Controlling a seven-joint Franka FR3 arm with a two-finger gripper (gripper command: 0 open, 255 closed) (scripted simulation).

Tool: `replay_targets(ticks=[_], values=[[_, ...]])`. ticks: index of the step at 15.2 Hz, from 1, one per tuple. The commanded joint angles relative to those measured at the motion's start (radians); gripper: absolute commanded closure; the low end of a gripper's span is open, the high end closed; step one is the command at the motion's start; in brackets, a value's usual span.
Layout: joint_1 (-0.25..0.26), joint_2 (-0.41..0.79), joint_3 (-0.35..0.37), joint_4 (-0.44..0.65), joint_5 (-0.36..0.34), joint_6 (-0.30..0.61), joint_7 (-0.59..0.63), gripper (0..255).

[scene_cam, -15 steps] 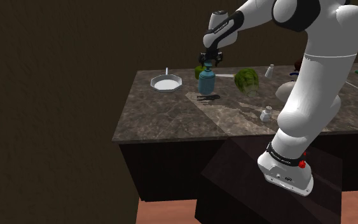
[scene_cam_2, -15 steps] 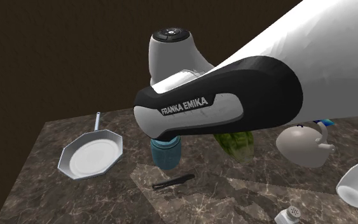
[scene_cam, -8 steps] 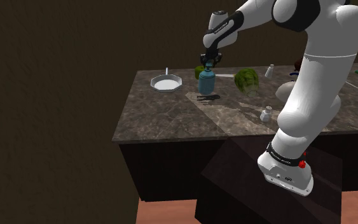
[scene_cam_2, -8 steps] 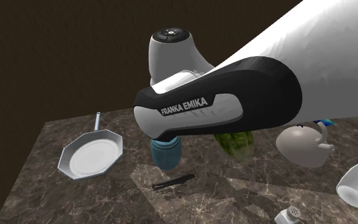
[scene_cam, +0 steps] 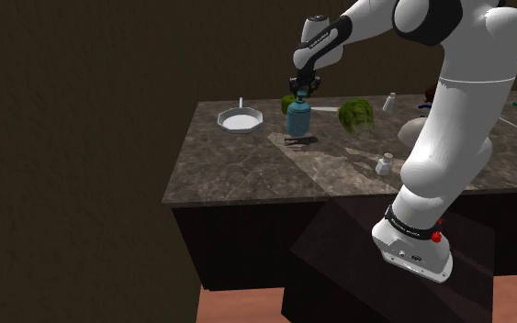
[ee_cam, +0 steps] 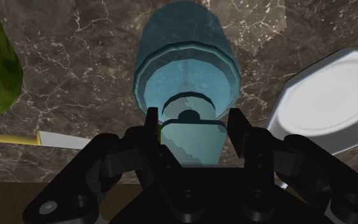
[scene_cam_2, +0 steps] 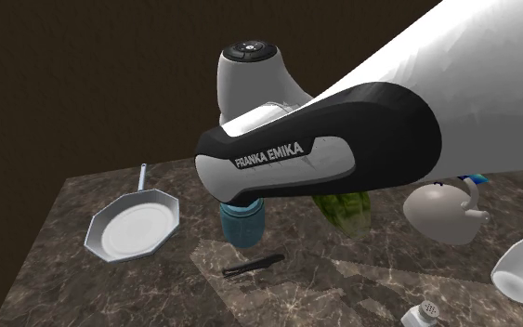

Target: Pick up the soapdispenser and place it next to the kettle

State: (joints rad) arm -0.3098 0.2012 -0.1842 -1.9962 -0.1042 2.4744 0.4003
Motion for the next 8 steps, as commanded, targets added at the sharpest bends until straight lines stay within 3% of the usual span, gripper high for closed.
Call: replay_targets(ticks=[1,8], values=[[0.000,-0.006,0.000,0.005,0.000,-0.012,-0.001,255],[0.003,-0.046,0.000,0.051,-0.001,-0.098,-0.007,255]])
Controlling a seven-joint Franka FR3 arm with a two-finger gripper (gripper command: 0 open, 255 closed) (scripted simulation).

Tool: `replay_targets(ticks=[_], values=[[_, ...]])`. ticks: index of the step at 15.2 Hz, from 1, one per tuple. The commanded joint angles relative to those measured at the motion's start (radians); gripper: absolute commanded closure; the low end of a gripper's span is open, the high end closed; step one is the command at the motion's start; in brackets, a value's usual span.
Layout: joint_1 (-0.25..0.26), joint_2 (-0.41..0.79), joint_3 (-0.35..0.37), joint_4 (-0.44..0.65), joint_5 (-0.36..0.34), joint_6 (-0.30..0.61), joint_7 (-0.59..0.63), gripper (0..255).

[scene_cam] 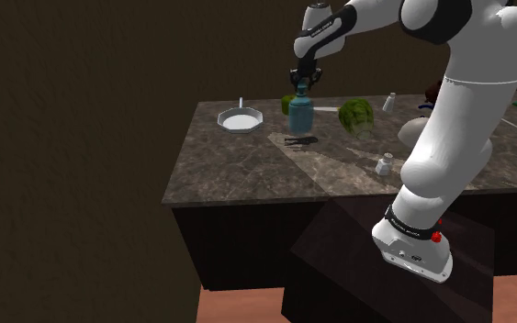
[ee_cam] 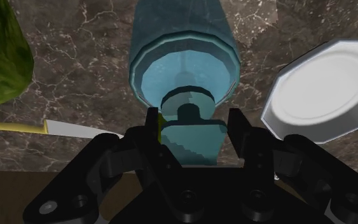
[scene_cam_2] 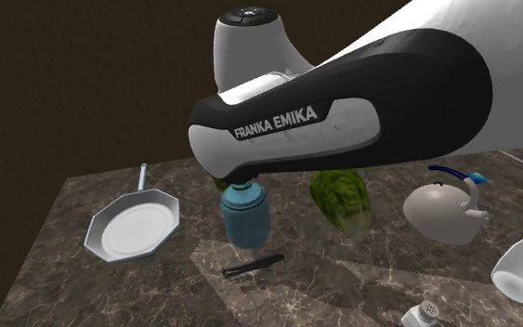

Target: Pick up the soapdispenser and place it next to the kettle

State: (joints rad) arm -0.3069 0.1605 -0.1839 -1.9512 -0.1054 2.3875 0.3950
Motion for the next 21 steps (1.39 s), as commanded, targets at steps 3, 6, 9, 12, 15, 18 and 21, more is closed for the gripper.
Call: replay_targets(ticks=[3,6,9,12,15,18,21], values=[[0.001,-0.020,0.000,0.029,0.000,-0.048,-0.005,255],[0.001,-0.033,0.000,0.054,0.001,-0.086,-0.008,255],[0.002,-0.044,0.001,0.081,0.001,-0.123,-0.011,255],[0.002,-0.053,0.001,0.110,0.002,-0.162,-0.014,255],[0.003,-0.060,0.001,0.142,0.003,-0.200,-0.018,255],[0.003,-0.066,0.002,0.176,0.004,-0.239,-0.022,255],[0.004,-0.069,0.002,0.212,0.006,-0.278,-0.026,255]])
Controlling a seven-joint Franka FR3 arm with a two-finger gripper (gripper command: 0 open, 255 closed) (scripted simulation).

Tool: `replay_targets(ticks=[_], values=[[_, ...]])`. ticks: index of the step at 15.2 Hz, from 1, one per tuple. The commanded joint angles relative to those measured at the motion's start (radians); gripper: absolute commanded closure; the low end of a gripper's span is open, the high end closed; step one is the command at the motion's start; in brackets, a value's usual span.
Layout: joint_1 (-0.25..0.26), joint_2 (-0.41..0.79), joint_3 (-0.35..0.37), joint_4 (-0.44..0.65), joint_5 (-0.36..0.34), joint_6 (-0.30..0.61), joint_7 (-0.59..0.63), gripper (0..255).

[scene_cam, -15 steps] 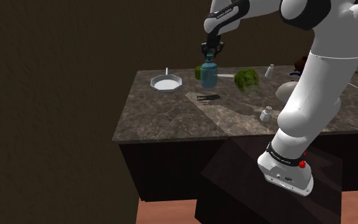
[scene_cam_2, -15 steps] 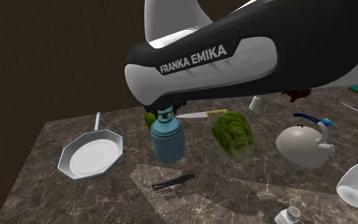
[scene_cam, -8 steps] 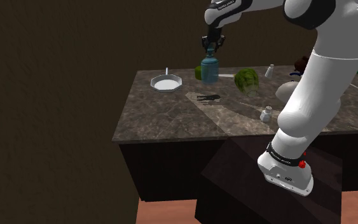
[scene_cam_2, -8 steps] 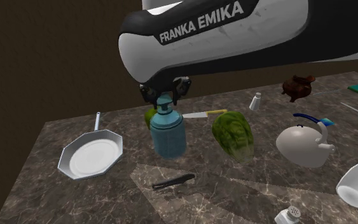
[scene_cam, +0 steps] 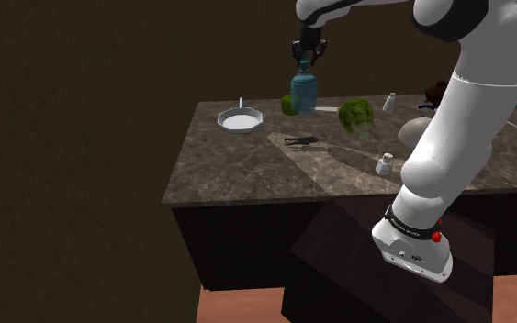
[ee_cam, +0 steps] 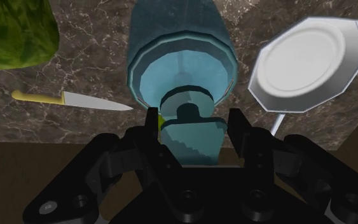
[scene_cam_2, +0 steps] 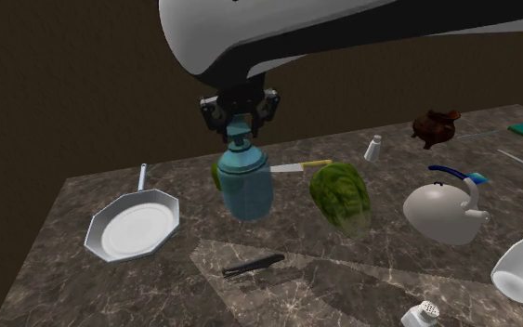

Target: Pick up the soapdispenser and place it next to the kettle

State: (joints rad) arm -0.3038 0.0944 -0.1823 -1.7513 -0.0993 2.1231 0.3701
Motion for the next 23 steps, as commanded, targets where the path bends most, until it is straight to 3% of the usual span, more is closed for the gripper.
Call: replay_targets(ticks=[1,19,23], values=[[0.001,-0.004,0.000,0.024,0.000,-0.027,-0.002,255],[-0.002,0.024,0.000,0.296,0.016,-0.270,-0.029,255],[-0.034,-0.084,-0.029,0.160,0.014,-0.235,-0.091,255]])
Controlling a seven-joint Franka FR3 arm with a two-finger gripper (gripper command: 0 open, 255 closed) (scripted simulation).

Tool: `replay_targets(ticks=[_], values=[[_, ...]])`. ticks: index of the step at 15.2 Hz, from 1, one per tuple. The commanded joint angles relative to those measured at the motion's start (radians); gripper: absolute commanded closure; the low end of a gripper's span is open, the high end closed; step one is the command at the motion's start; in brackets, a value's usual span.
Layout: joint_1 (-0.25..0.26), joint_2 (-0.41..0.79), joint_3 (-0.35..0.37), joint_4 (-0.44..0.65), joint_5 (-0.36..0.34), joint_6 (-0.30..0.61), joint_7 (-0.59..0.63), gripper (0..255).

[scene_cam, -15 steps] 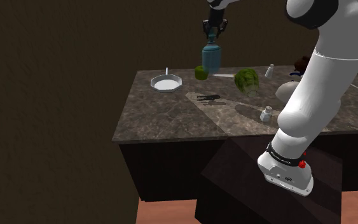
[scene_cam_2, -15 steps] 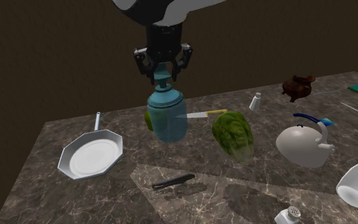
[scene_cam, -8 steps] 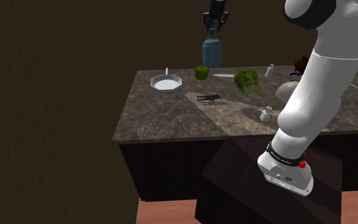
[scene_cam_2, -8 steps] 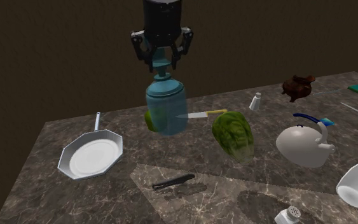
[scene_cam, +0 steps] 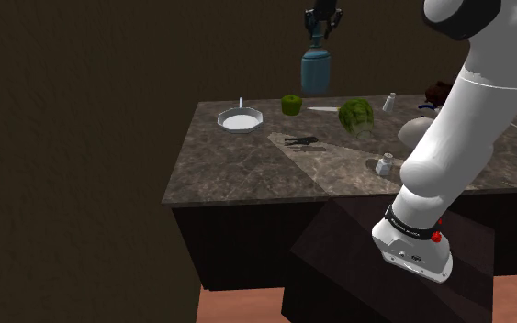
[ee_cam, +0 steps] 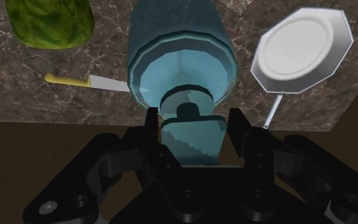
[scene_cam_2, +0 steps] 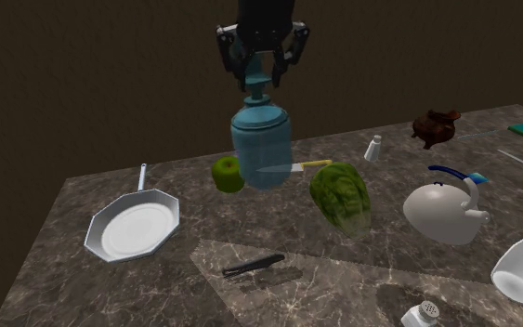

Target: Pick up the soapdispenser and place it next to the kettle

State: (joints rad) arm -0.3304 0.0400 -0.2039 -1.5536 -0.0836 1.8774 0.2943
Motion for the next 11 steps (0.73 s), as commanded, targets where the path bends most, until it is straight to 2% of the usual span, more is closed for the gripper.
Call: replay_targets(ticks=[1,11], values=[[-0.016,-0.054,-0.015,-0.067,-0.002,0.018,-0.032,255],[-0.100,-0.250,-0.115,-0.276,-0.012,0.050,-0.214,255]])
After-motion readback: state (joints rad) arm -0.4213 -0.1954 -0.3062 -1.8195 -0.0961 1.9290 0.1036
